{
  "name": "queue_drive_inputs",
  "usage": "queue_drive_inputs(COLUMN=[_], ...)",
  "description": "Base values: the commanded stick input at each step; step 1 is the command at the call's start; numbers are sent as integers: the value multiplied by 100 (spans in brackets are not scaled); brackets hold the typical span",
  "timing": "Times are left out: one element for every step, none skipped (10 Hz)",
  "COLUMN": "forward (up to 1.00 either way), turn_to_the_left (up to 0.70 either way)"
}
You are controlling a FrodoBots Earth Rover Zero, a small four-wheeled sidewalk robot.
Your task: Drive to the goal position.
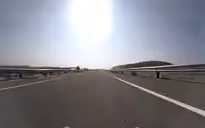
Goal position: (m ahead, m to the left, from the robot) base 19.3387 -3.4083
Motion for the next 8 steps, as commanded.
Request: queue_drive_inputs(forward=[100, 100, 100, 100, 100, 100, 100, 100], turn_to_the_left=[0, 0, 0, 0, 0, 0, 0, 0])
